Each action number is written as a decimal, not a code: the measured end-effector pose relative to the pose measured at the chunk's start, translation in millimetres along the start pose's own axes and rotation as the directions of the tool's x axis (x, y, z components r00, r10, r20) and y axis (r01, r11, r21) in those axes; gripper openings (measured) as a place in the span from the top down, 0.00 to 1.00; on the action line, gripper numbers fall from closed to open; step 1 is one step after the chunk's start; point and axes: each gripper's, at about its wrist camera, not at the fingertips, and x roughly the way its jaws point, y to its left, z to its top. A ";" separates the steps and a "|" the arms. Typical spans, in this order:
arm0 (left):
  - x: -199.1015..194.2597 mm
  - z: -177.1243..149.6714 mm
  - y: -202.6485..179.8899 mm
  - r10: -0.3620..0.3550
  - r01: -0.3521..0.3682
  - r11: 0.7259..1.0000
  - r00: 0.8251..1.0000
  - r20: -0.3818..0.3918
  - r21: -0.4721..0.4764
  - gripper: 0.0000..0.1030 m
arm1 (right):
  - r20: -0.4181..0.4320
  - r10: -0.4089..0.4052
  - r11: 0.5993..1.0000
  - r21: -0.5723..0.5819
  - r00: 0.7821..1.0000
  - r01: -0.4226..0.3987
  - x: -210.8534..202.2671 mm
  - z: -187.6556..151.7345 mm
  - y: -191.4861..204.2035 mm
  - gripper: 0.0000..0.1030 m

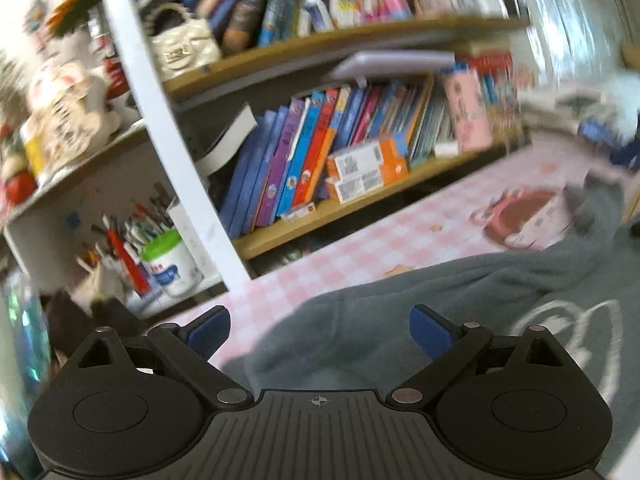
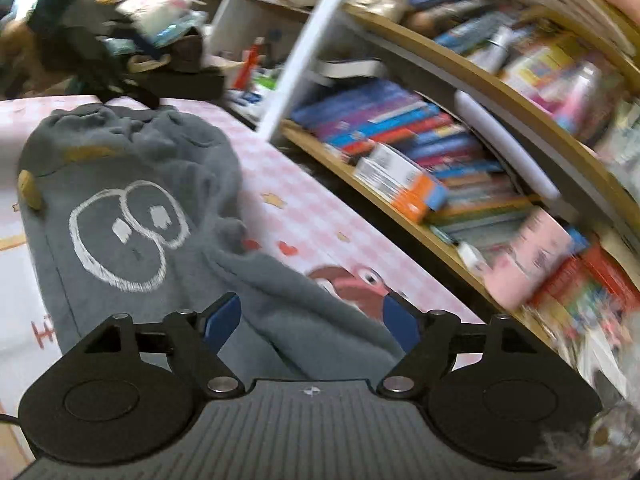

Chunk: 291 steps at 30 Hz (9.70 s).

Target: Fold clothes

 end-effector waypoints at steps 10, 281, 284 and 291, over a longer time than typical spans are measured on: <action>106.8 -22.0 -3.1 0.026 -0.023 1.000 0.971 -0.239 0.014 0.05 | -0.100 0.157 0.974 0.177 0.983 -0.138 59.3 19.9 -19.2 0.84; 13.5 -51.0 4.9 0.010 -0.038 0.982 0.989 -0.147 -0.185 0.02 | -0.161 0.053 0.931 0.364 0.985 0.010 70.8 -27.0 -63.1 0.17; 27.4 -50.4 10.7 0.013 -0.044 0.983 0.985 -0.171 -0.180 0.02 | -0.185 0.074 0.936 0.353 0.980 -0.004 93.7 -18.3 -76.3 0.15; 53.0 -40.3 31.1 0.025 -0.049 0.984 0.990 -0.139 -0.172 0.02 | -0.190 0.092 0.906 0.424 0.977 -0.003 136.9 -6.1 -117.1 0.15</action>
